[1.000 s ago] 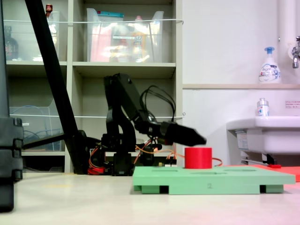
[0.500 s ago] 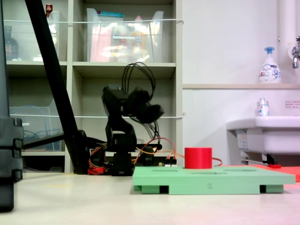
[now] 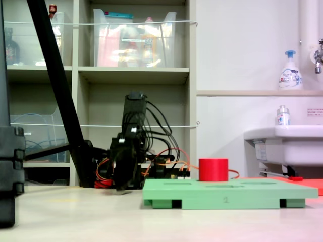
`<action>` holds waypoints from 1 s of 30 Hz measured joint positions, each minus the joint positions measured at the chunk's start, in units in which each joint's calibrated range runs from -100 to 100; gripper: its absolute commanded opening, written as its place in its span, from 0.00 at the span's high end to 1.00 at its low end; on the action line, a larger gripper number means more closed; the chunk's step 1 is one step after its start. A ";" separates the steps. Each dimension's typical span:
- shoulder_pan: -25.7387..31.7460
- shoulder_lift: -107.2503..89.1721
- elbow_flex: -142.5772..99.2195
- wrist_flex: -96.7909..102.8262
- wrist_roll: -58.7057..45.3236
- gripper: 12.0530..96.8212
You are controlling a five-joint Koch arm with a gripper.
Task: Put the cylinder block into the corresponding hole
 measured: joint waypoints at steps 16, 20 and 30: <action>0.24 -0.55 -2.65 -9.50 -2.54 0.55; 0.24 -0.55 -2.65 -9.50 -2.54 0.55; 0.24 -0.55 -2.65 -9.50 -2.54 0.55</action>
